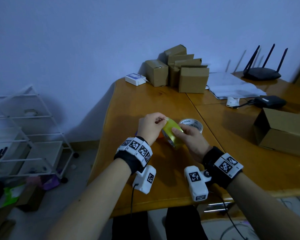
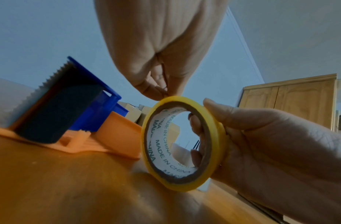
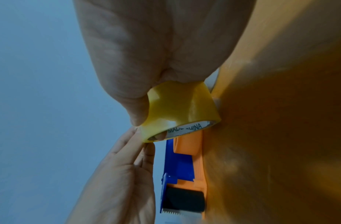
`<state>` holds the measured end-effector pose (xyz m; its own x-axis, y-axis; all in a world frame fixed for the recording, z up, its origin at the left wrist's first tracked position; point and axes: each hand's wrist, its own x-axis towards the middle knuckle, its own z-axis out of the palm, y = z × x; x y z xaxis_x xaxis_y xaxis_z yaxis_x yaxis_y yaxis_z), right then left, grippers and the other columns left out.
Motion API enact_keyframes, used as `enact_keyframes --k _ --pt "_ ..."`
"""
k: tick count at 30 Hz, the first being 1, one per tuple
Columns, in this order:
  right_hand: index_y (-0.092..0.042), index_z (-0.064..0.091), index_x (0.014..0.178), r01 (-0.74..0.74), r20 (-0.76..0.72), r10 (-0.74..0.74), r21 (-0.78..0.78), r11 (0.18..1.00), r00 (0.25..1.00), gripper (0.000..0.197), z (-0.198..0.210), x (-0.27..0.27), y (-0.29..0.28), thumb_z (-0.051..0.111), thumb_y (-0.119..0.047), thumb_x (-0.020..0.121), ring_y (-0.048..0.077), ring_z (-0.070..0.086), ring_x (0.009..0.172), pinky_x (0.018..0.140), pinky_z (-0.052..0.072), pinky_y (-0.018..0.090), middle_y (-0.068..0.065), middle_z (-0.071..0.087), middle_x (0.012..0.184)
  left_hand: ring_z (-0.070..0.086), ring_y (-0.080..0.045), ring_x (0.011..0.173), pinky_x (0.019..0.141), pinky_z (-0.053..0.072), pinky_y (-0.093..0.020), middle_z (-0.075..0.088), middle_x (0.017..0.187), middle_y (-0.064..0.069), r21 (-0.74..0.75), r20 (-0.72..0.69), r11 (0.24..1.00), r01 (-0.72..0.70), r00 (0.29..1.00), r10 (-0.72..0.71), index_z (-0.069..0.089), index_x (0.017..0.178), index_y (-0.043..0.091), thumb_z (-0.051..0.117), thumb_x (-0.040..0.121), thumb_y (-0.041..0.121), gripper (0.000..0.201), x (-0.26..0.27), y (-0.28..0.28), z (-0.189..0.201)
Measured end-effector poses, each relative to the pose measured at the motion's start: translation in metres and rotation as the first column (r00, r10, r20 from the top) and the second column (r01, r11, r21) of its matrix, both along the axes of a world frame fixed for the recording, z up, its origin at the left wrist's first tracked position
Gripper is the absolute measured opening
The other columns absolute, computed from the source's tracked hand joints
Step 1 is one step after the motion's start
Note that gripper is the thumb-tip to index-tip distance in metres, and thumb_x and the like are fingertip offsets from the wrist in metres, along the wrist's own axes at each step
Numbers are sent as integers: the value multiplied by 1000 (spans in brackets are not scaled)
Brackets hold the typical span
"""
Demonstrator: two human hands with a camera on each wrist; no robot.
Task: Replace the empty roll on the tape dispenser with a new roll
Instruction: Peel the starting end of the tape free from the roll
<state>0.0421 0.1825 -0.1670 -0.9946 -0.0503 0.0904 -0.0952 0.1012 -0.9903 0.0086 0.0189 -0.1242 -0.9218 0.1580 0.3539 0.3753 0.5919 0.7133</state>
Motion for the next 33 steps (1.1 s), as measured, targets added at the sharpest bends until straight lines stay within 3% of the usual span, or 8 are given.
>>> enact_keyframes --k 3,7,14,18,23,29,33 --pt "-14 71 104 -1 8 1 -20 1000 1000 35 1 2 1 64 -42 84 47 63 99 84 51 61 23 70 104 65 -10 90 80 47 -16 75 96 1 12 -1 1000 -9 1000 9 76 99 15 64 92 18 14 0 2 0" --pt "-18 72 101 -14 8 14 -22 1000 1000 30 2 4 0 65 -42 84 46 64 96 82 52 56 24 69 104 63 -6 88 71 39 -4 74 97 3 11 -2 1000 -24 1000 24 76 99 16 63 93 19 15 2 0 -3" --pt "-22 72 103 -32 -3 32 21 999 999 43 4 4 0 65 -56 77 42 65 94 80 52 57 18 71 102 64 -11 93 76 41 -10 73 99 0 -6 -4 999 -36 999 36 74 102 12 61 94 16 16 7 0 -1" --pt "-18 73 102 -7 23 8 -44 999 1000 34 4 4 -1 67 -45 82 43 64 92 82 52 56 23 70 105 65 -13 95 80 45 -16 74 101 -1 -53 -32 999 -12 999 10 74 103 12 59 95 17 18 8 2 2" --pt "-8 71 107 8 55 0 -147 989 998 24 5 4 1 62 -27 95 36 63 92 89 49 57 32 65 111 66 -14 99 80 41 -13 74 105 -2 -86 -37 996 23 999 -26 74 106 12 58 96 18 19 4 7 7" --pt "-8 70 109 14 57 -4 -175 984 998 24 2 4 2 61 -25 95 40 64 98 91 49 57 28 67 112 67 -13 94 82 44 -14 75 98 0 -79 -18 996 34 999 -35 76 101 13 61 94 17 17 3 7 9" --pt "-8 69 112 3 60 8 -170 985 998 25 1 5 4 61 -24 95 47 62 105 92 49 58 28 66 114 66 -12 93 78 36 -8 75 97 0 -85 -29 996 20 999 -22 76 99 14 61 94 18 16 5 7 10"
